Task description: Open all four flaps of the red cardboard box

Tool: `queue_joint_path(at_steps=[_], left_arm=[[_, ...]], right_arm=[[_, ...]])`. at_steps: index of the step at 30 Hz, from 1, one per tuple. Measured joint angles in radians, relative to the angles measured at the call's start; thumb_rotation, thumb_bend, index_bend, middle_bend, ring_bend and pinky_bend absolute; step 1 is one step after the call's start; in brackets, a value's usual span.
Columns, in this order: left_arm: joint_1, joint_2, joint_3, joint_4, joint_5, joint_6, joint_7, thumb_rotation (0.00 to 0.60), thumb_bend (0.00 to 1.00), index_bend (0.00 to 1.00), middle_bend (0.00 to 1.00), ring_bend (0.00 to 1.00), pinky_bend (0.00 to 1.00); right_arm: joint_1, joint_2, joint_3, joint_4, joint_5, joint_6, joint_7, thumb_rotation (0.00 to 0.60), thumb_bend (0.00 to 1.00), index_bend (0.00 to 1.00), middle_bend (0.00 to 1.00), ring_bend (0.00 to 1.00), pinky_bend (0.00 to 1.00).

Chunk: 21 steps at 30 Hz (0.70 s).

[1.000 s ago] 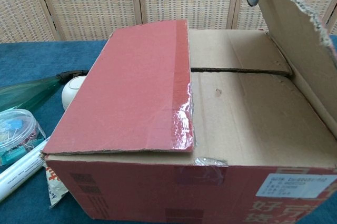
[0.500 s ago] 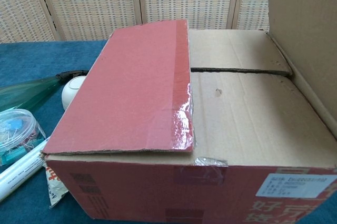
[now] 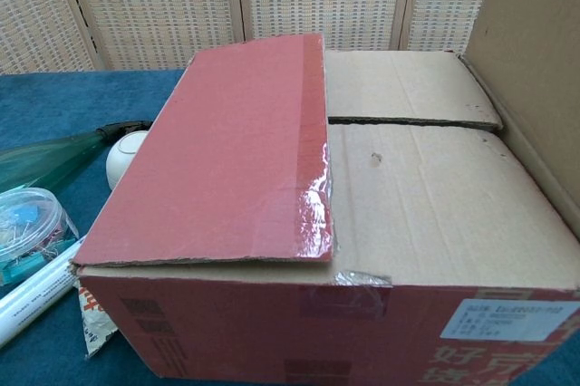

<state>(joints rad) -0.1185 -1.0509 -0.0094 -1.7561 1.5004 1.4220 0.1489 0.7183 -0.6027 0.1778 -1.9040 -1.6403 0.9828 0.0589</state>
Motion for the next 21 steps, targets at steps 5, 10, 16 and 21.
queue_joint_path(at_steps=[5,10,16,21], left_arm=[[-0.005,-0.003,0.0,-0.006,0.004,-0.004,0.008,0.6,0.04,0.01,0.0,0.05,0.0],[-0.008,-0.003,-0.001,-0.014,0.007,-0.005,0.018,0.6,0.05,0.01,0.0,0.05,0.0],[-0.01,-0.004,0.001,-0.02,0.006,-0.012,0.027,0.6,0.05,0.01,0.0,0.05,0.0],[-0.013,-0.003,0.0,-0.025,0.007,-0.013,0.033,0.6,0.05,0.01,0.0,0.05,0.0]], right_arm=[[-0.023,0.017,0.0,0.01,0.009,0.01,0.003,0.6,1.0,0.5,0.46,0.08,0.09],[-0.047,0.025,-0.004,0.033,0.017,0.025,0.006,0.6,1.0,0.5,0.46,0.08,0.09],[-0.074,0.017,-0.013,0.067,0.029,0.04,0.022,0.6,1.0,0.5,0.46,0.08,0.09],[-0.097,-0.007,-0.027,0.107,0.035,0.047,0.04,0.6,1.0,0.5,0.45,0.08,0.09]])
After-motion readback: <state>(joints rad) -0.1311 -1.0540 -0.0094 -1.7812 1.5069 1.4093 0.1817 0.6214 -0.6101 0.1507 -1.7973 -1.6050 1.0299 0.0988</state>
